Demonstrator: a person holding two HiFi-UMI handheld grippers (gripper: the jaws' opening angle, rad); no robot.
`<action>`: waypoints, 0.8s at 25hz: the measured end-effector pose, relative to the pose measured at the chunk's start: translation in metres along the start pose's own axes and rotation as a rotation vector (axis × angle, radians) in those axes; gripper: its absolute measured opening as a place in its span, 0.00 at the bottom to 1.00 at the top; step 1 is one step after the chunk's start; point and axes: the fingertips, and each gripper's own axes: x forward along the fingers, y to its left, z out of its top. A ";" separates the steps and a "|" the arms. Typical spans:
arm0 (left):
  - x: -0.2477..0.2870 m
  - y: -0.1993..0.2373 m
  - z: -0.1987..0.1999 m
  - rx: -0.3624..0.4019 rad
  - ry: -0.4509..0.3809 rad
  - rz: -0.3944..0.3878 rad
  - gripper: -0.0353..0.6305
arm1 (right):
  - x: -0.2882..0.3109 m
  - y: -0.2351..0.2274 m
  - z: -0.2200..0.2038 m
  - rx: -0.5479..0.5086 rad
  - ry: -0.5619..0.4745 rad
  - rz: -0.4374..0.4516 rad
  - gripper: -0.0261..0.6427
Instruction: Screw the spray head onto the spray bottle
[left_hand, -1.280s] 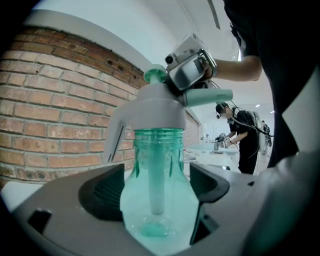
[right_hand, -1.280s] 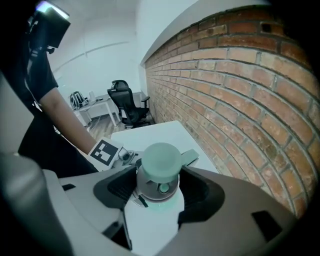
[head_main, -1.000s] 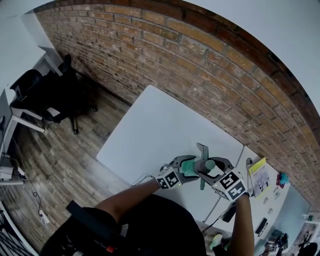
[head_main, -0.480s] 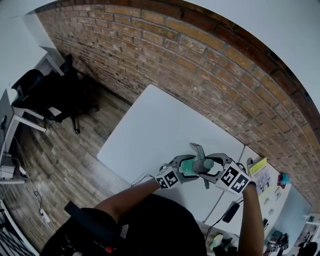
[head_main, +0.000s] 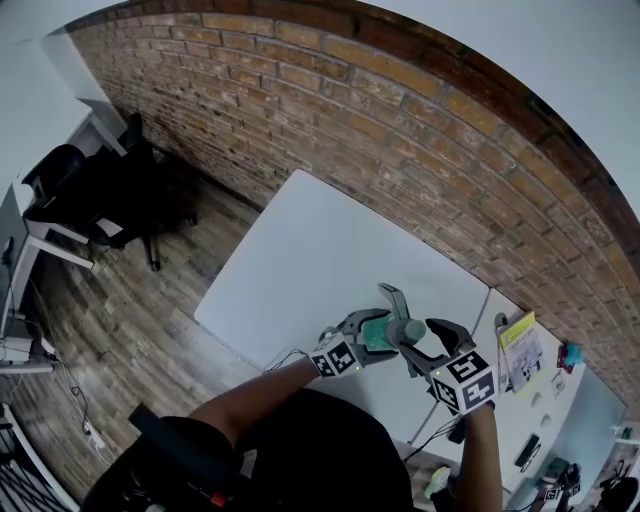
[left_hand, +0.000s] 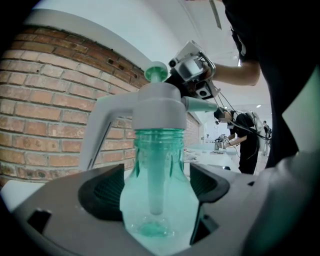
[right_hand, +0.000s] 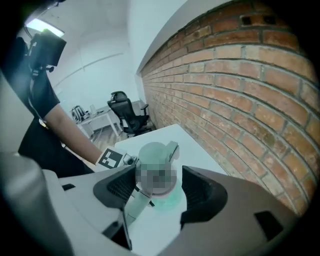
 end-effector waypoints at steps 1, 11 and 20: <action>0.000 0.000 0.001 0.000 -0.001 -0.001 0.65 | -0.002 0.000 0.000 0.037 -0.016 -0.029 0.44; 0.000 0.000 -0.001 -0.003 0.003 -0.004 0.65 | 0.011 0.004 0.007 0.157 -0.046 -0.242 0.44; 0.001 -0.001 0.002 -0.001 -0.001 0.003 0.65 | 0.020 0.005 0.006 0.079 -0.003 -0.317 0.45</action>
